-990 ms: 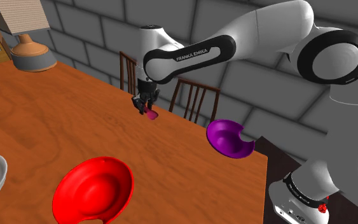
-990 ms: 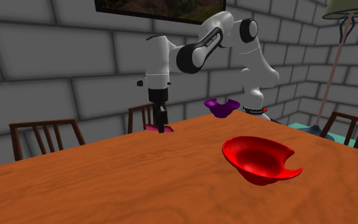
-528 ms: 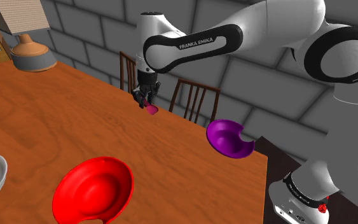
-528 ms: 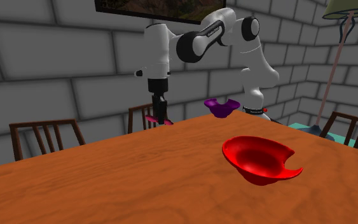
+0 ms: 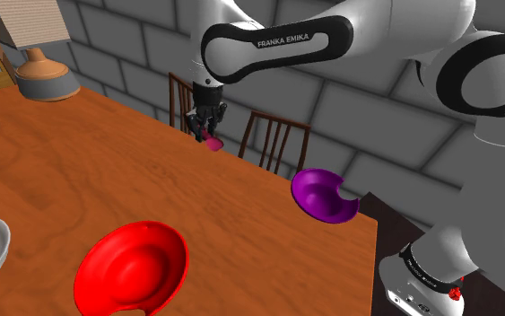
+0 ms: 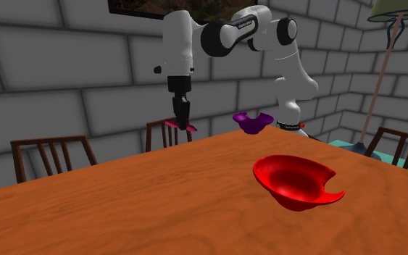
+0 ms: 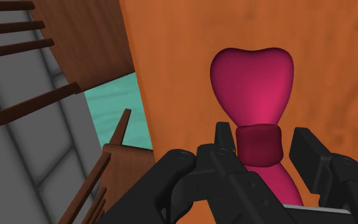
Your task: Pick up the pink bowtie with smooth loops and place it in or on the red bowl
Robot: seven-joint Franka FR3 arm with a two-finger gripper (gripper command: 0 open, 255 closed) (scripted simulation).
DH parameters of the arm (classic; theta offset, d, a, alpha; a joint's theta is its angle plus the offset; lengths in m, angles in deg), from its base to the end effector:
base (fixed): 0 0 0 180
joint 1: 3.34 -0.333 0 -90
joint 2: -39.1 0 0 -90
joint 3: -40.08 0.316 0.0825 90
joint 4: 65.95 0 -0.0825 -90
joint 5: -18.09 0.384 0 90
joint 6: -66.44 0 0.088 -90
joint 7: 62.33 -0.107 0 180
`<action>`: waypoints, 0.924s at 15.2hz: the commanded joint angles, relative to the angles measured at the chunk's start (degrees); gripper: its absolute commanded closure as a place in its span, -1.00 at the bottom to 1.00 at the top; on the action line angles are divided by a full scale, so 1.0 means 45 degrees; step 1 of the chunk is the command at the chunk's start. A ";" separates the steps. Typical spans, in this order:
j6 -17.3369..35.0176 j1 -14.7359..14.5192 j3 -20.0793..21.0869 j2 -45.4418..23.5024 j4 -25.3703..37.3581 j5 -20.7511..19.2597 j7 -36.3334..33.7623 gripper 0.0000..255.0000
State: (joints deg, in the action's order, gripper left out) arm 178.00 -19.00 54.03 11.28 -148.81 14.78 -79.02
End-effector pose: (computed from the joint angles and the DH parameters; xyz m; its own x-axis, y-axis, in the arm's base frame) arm 0.6219 0.3161 0.4176 0.9765 0.2151 0.0112 0.2154 -0.9744 -0.0643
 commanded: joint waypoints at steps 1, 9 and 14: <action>-0.0318 0.0005 0.0009 0.0074 0.0241 0.0019 0.0012 1.00; -0.1566 -0.0040 0.0041 0.0208 0.1362 0.0053 0.0000 1.00; -0.1178 -0.0855 0.0396 0.0825 0.0402 0.0005 -0.1233 1.00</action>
State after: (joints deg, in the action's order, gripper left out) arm 171.94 -22.14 55.44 14.04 -145.32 14.77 -83.35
